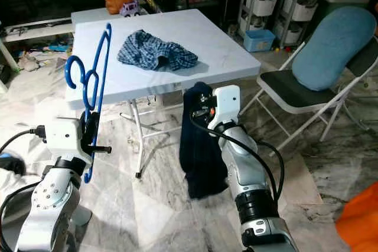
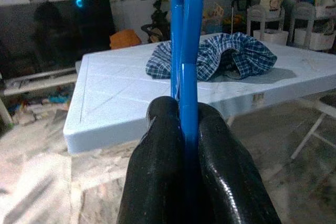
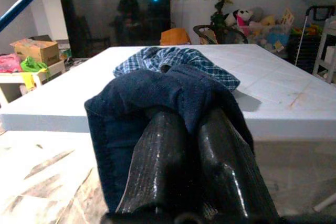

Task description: Hang hanger

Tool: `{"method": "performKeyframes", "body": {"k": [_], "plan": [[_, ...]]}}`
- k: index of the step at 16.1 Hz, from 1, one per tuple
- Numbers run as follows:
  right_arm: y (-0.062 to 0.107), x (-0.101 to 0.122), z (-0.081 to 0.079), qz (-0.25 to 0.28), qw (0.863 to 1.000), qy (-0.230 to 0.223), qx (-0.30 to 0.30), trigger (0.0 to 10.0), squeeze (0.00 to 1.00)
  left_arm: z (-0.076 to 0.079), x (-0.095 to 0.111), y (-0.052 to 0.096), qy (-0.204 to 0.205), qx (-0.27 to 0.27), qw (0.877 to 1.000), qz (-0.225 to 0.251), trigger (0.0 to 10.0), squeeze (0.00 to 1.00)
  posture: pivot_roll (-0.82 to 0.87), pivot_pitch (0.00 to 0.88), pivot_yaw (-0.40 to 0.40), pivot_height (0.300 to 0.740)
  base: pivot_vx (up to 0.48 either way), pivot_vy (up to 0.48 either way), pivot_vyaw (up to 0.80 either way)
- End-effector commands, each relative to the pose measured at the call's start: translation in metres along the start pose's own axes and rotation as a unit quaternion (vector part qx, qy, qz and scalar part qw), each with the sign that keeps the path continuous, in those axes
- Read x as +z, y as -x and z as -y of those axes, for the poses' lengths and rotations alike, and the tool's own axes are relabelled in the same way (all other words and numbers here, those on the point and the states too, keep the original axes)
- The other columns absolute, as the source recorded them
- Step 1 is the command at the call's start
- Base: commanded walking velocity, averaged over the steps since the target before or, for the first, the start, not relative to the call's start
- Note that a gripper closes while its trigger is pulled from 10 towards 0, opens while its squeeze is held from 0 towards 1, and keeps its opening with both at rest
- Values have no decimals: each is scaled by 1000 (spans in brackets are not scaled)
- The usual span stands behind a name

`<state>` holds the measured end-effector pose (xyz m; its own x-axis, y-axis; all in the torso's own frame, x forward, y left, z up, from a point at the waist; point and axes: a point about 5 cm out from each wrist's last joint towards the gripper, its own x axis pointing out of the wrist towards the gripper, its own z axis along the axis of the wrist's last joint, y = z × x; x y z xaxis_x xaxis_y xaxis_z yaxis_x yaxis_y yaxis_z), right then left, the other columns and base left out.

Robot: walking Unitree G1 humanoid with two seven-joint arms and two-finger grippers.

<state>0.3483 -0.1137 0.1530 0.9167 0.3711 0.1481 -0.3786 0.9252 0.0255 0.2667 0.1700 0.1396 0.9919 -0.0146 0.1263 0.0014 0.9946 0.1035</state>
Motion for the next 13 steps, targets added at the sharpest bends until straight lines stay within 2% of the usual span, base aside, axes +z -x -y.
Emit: {"method": "performKeyframes", "body": {"k": [1,6,13], "plan": [[-5,15,-3,30,999,1,12,10000,0,-5,3,-3,-11,2,1000,9,10000,0,47,25,23,740,352,0,0],[-8,22,-4,40,999,3,20,10000,0,-17,11,-10,-9,18,1000,22,10000,0,51,26,17,740,354,0,161],[-11,28,-5,49,998,11,31,10000,0,-11,24,-15,5,19,999,41,10000,0,48,30,12,740,356,0,0]]}}
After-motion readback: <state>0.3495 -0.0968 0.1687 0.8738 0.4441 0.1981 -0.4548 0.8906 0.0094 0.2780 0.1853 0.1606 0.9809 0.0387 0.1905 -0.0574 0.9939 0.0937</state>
